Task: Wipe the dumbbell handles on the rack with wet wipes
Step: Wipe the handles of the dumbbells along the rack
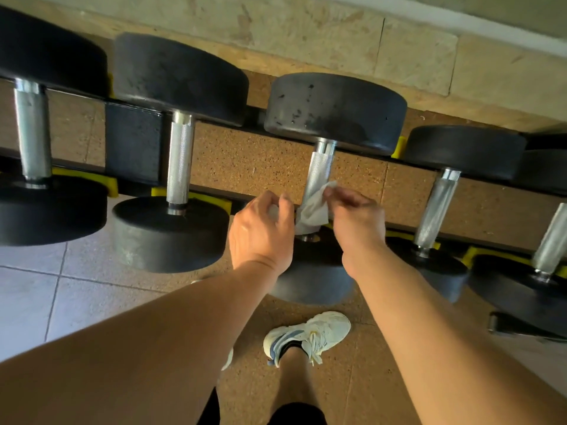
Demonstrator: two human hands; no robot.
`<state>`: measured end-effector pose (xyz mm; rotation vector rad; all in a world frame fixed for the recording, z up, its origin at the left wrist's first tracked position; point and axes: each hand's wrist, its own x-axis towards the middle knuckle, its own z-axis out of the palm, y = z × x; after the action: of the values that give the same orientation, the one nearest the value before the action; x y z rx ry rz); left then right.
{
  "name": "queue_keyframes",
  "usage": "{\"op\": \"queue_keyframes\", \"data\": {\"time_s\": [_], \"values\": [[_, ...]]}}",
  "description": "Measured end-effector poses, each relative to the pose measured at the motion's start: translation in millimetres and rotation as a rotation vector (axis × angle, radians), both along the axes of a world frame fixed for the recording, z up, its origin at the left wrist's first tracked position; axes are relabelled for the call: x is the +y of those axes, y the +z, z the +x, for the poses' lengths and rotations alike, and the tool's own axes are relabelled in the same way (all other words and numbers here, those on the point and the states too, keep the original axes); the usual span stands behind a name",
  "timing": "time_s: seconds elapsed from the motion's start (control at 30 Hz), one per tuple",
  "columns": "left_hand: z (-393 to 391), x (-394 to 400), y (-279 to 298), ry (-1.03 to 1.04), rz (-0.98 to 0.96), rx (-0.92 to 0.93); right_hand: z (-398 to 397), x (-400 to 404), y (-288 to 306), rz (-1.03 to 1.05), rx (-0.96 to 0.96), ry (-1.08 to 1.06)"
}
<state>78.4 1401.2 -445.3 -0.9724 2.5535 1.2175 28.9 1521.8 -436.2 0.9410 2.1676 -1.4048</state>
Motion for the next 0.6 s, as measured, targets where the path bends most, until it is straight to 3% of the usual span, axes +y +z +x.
{"op": "queue_keyframes", "data": {"time_s": [0.1,0.2,0.3,0.47,0.6], "values": [[0,0,-1,-0.016,-0.011,-0.009,-4,-14,9,-0.146,-0.092,0.118],[-2,-1,-2,-0.005,-0.006,-0.027,-6,-24,6,-0.090,-0.053,0.311],[-3,0,0,0.018,-0.004,-0.041,-8,-19,0,0.017,-0.048,0.223],[-3,0,3,0.037,0.000,-0.051,-30,-18,8,0.063,0.182,-0.016],[-3,-1,3,0.033,-0.015,-0.061,-17,-22,5,0.105,0.094,0.173]]}}
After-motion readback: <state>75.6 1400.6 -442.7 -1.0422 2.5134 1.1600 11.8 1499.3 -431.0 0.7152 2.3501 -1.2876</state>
